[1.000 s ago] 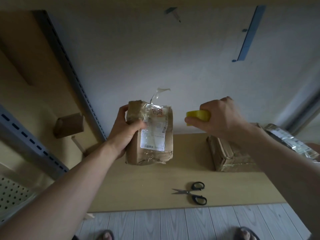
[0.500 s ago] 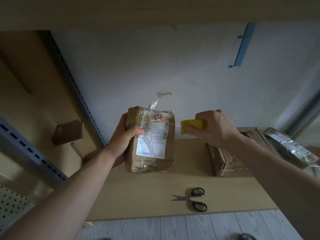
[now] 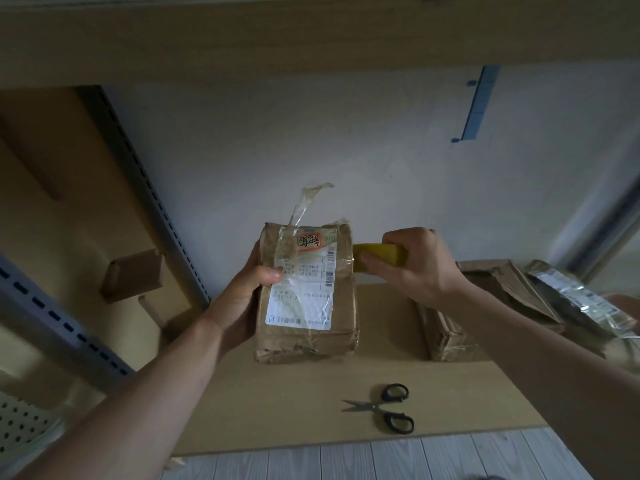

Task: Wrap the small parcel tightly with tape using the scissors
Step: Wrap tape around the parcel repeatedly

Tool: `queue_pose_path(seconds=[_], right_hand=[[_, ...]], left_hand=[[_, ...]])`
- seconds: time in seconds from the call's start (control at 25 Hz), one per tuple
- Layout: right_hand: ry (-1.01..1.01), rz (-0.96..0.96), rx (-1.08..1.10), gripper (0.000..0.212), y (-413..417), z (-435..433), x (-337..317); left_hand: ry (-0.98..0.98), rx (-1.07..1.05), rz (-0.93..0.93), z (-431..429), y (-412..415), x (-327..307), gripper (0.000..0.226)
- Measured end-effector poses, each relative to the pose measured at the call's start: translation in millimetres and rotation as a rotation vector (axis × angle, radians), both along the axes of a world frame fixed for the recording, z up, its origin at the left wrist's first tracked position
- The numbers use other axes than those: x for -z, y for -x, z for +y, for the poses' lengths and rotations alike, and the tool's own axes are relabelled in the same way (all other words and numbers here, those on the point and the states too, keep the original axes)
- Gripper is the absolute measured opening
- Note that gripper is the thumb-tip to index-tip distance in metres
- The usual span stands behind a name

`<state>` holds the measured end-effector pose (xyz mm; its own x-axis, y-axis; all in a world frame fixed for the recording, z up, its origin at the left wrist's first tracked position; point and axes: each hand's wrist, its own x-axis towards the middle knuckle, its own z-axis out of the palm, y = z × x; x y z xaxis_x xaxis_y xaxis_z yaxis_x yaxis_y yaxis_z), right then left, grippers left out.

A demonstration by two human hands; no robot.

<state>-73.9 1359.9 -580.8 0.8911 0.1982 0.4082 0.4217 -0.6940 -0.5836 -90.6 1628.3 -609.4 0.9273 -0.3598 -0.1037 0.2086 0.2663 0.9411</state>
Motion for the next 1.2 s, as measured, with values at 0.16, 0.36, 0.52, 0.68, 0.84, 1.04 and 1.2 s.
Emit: queue_pose_path(seconds=[0.16,0.36,0.52,0.68,0.84,1.04,1.2], right_hand=[[0.194,-0.046,0.172,0.052,4.5,12.1,-5.5],[0.275,-0.134,0.138,0.054,15.1,25.7,-14.2],[0.020,-0.017,-0.022,0.041,10.3,6.7,-22.4],[-0.264,0.117,-0.126,0.062,1.6,-12.5,-23.5],[-0.084,-0.063,-0.050,0.072,-4.1,-21.8,-31.4],[0.029,-0.119,-0.131,0.047,-7.6,-32.0,-28.4],[0.168,-0.148,-0.043,0.039,-14.1,-37.0,-19.9]], left_hand=[[-0.010,-0.133,-0.002,-12.0,-5.8,2.8,0.057],[-0.106,-0.150,0.059,-25.2,6.5,5.4,0.055],[-0.069,-0.233,-0.019,-22.0,0.0,0.2,0.051],[-0.061,-0.264,0.000,-9.2,-2.4,-10.3,0.065],[-0.053,-0.244,0.013,-0.7,-5.7,-12.5,0.076],[-0.015,-0.269,0.056,0.9,-6.9,-12.7,0.047],[-0.074,-0.280,0.049,2.1,-6.2,-13.2,0.044]])
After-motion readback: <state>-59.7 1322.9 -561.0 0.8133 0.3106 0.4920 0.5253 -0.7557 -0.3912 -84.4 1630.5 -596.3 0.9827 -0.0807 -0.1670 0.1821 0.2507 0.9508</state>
